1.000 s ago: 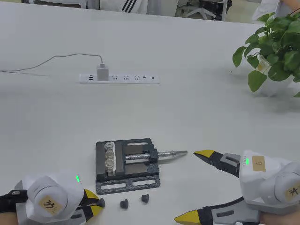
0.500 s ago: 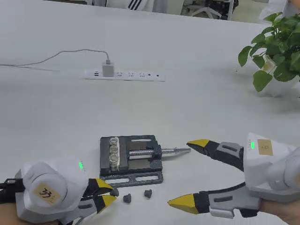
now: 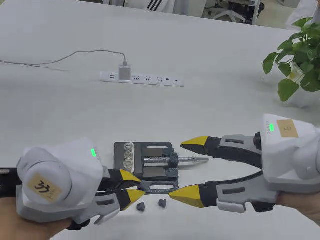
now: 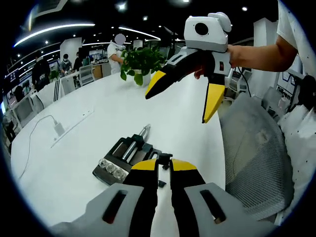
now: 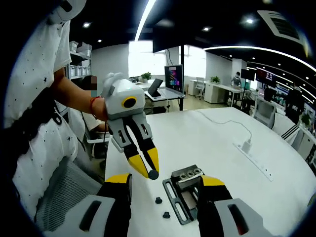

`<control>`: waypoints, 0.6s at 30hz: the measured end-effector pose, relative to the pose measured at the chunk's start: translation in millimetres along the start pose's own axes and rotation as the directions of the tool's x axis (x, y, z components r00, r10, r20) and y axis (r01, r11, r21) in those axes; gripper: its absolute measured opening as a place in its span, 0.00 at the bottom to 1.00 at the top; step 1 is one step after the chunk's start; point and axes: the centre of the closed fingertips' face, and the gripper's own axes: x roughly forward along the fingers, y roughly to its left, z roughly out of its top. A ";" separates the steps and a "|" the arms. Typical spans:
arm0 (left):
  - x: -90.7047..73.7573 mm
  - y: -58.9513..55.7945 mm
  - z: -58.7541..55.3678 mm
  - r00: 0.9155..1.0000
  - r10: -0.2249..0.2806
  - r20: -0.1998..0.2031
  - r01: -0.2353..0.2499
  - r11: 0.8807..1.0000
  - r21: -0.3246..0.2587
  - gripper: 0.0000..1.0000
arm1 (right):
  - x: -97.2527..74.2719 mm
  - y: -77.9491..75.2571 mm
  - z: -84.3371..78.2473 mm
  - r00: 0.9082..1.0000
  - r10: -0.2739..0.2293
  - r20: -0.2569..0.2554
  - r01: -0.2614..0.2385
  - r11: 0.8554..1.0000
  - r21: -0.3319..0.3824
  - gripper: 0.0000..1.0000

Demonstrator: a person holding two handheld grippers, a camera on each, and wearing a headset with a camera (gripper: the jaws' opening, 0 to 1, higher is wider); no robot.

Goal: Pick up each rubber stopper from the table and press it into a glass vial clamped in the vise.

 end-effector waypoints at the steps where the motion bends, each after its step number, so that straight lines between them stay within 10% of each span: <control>1: -1.1 -0.6 2.6 1.000 0.001 0.005 -0.001 1.000 0.004 0.05 | 1.0 1.8 1.3 1.000 0.012 -0.006 -0.012 1.000 -0.013 0.48; 18: -9.0 -18.0 37.4 0.996 -0.039 0.074 0.033 0.996 0.079 0.05 | 6.0 21.4 9.2 0.983 0.165 -0.086 -0.171 0.983 -0.062 0.16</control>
